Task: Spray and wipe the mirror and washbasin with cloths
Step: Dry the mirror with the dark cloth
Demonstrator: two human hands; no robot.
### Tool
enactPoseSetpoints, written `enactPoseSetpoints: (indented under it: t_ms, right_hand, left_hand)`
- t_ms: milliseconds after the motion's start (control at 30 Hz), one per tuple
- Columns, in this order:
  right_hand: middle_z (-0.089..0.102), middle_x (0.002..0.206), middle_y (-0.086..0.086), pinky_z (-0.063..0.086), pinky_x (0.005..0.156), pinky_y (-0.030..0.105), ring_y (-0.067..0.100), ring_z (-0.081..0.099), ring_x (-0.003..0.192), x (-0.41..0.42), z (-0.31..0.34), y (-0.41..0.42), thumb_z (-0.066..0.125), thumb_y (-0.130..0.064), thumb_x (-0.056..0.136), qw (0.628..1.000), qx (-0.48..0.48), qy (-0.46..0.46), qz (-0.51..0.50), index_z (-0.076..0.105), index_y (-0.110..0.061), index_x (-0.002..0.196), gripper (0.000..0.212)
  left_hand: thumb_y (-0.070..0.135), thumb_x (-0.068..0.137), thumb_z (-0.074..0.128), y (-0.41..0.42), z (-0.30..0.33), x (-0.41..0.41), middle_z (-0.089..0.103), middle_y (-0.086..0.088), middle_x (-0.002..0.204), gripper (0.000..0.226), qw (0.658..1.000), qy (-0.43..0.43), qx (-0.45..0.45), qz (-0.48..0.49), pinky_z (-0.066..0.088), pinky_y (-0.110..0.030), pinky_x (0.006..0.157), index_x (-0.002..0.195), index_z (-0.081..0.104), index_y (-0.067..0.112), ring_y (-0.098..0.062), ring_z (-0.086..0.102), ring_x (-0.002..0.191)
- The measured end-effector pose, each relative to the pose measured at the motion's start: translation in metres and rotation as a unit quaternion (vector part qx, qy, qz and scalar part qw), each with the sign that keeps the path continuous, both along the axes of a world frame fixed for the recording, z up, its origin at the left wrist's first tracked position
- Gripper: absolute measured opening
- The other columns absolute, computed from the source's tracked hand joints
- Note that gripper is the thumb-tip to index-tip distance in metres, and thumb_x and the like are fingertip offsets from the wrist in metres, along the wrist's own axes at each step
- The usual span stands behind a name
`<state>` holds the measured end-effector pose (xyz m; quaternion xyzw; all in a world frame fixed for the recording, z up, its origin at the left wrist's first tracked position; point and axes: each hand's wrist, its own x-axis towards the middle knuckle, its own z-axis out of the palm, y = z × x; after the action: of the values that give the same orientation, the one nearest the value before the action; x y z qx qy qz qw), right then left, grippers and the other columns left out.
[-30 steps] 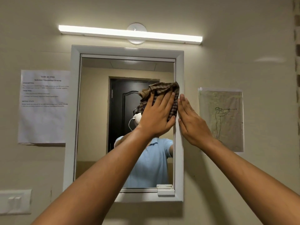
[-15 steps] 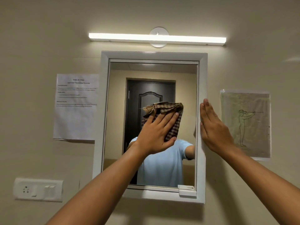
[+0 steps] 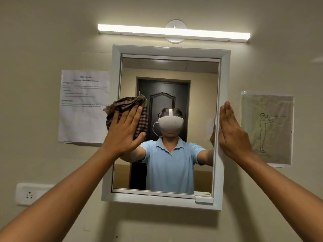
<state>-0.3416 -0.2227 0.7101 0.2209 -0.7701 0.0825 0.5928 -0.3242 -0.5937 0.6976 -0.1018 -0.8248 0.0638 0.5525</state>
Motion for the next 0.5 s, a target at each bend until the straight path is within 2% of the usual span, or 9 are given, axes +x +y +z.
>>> enactPoseSetpoints:
  t_ms: [100, 167, 300, 400, 500]
  right_hand:
    - [-0.005, 0.164, 0.0, 0.053, 0.077, 0.03, 0.022, 0.021, 0.148, 0.0, -0.005, -0.001, 0.04, -0.01, 0.097, 1.0, -0.009, -0.007, 0.002, 0.003, -0.014, 0.155, 0.069]
    - [-0.005, 0.164, 0.0, 0.053, 0.08, 0.029, 0.02, 0.017, 0.149, 0.001, -0.009, -0.001, 0.043, -0.009, 0.098, 1.0, -0.007, -0.012, 0.006, 0.003, -0.013, 0.155, 0.07]
    - [-0.007, 0.164, 0.001, 0.053, 0.086, 0.034, 0.022, 0.02, 0.148, 0.008, -0.014, 0.004, 0.04, -0.011, 0.099, 1.0, 0.016, -0.024, 0.008, 0.001, -0.014, 0.155, 0.069]
    - [-0.009, 0.163, 0.0, 0.054, 0.09, 0.037, 0.02, 0.015, 0.149, 0.011, -0.016, 0.01, 0.04, -0.01, 0.098, 0.999, 0.033, -0.03, 0.013, -0.001, -0.015, 0.155, 0.071]
    - [-0.008, 0.163, 0.001, 0.052, 0.096, 0.038, 0.019, 0.013, 0.149, 0.012, -0.018, 0.016, 0.039, -0.012, 0.098, 0.998, 0.048, -0.034, 0.018, -0.001, -0.015, 0.155, 0.07]
  left_hand:
    - [0.057, 0.093, 0.026, 0.009, -0.024, 0.003, 0.02, -0.012, 0.163, 0.078, 1.0, -0.004, 0.026, -0.011, 0.0, -0.049, 0.121, 0.158, 0.013, 0.015, -0.027, 0.018, 0.148]
    - [0.057, 0.093, 0.026, 0.019, -0.041, 0.004, 0.019, -0.011, 0.163, 0.079, 0.999, -0.012, 0.039, -0.018, -0.003, -0.048, 0.121, 0.158, 0.012, 0.015, -0.026, 0.016, 0.148]
    - [0.058, 0.094, 0.026, 0.05, -0.064, 0.004, 0.014, -0.01, 0.164, 0.08, 0.998, -0.02, 0.05, -0.03, -0.011, -0.043, 0.121, 0.158, 0.004, 0.017, -0.025, 0.01, 0.15]
    - [0.057, 0.095, 0.024, 0.073, -0.058, 0.004, 0.012, -0.01, 0.165, 0.078, 0.997, -0.024, 0.056, -0.05, -0.013, -0.043, 0.12, 0.158, 0.004, 0.016, -0.026, 0.011, 0.15]
    - [0.051, 0.096, 0.021, 0.098, -0.04, 0.003, 0.012, -0.009, 0.165, 0.073, 0.996, -0.029, 0.034, -0.074, -0.007, -0.049, 0.121, 0.158, 0.007, 0.015, -0.027, 0.016, 0.15]
